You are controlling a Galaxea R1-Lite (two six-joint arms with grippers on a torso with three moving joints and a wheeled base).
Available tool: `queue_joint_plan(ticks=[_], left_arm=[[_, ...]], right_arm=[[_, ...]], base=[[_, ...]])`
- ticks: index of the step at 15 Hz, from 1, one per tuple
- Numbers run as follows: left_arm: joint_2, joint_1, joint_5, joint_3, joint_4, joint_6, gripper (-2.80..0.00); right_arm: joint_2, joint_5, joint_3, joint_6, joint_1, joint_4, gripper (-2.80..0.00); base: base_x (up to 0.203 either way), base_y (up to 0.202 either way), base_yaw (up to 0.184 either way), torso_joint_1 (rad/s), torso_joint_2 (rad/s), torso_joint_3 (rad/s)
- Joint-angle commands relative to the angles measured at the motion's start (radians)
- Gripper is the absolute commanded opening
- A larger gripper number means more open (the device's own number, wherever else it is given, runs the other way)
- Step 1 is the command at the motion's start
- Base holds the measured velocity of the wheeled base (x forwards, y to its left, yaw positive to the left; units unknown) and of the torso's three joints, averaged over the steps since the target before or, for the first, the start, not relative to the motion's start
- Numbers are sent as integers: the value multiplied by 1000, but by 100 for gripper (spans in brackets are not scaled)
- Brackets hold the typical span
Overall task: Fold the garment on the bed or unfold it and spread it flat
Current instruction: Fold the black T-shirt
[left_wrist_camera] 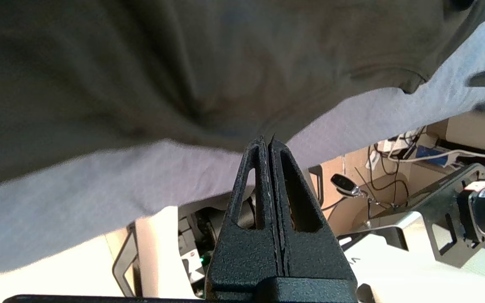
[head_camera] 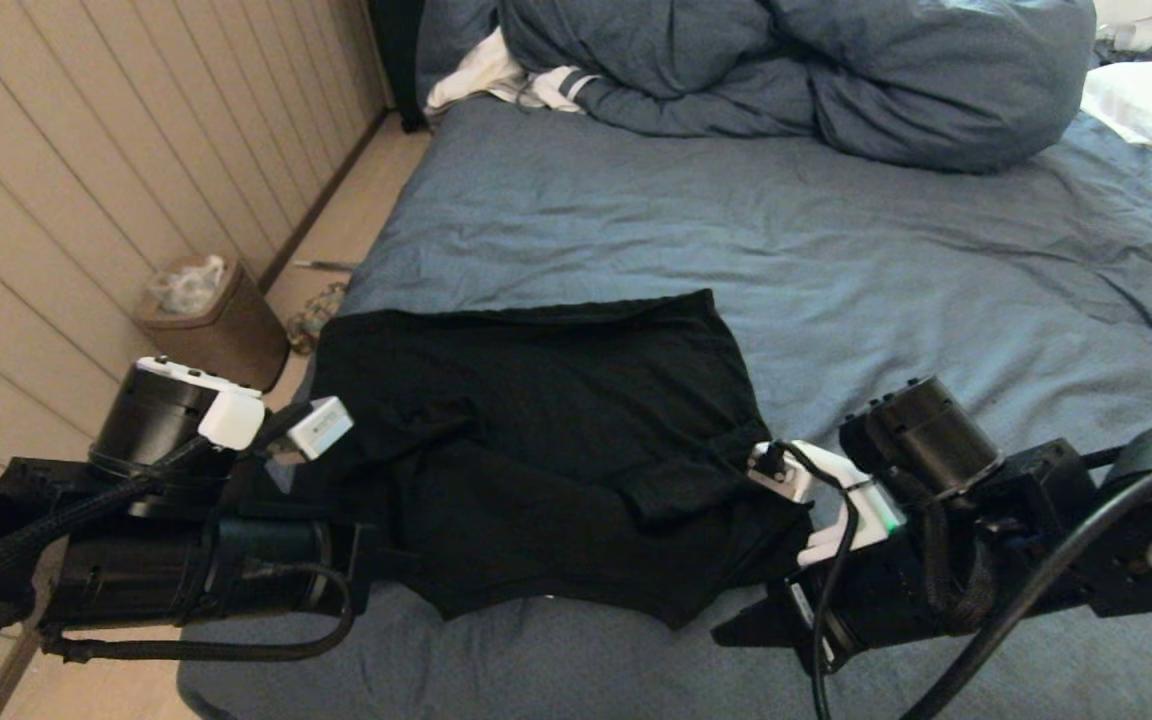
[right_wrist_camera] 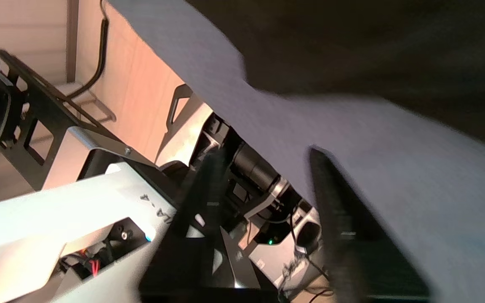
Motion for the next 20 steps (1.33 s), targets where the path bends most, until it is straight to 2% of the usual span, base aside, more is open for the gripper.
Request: queue_joint_plan(ticks=[1, 8, 9, 12, 20], left_arm=[[44, -6, -2, -10, -10, -2, -280], [70, -5, -2, -20, -17, -5, -280], [73, -5, -2, -22, -17, -7, -280], [77, -6, -2, -27, -17, -10, -280], [65, -8, 0, -31, -17, -22, -280]], right_arm=[[81, 2, -11, -1, 22, -9, 0], [207, 2, -62, 10, 25, -69, -4], [207, 3, -73, 28, 29, -69, -280], [209, 2, -102, 61, 39, -70, -280], [146, -2, -117, 62, 55, -70, -280]], base=[[0, 0, 0, 0, 0, 0], [0, 0, 0, 0, 0, 0], [0, 0, 0, 0, 0, 0], [0, 0, 0, 0, 0, 0], [0, 0, 0, 0, 0, 0]])
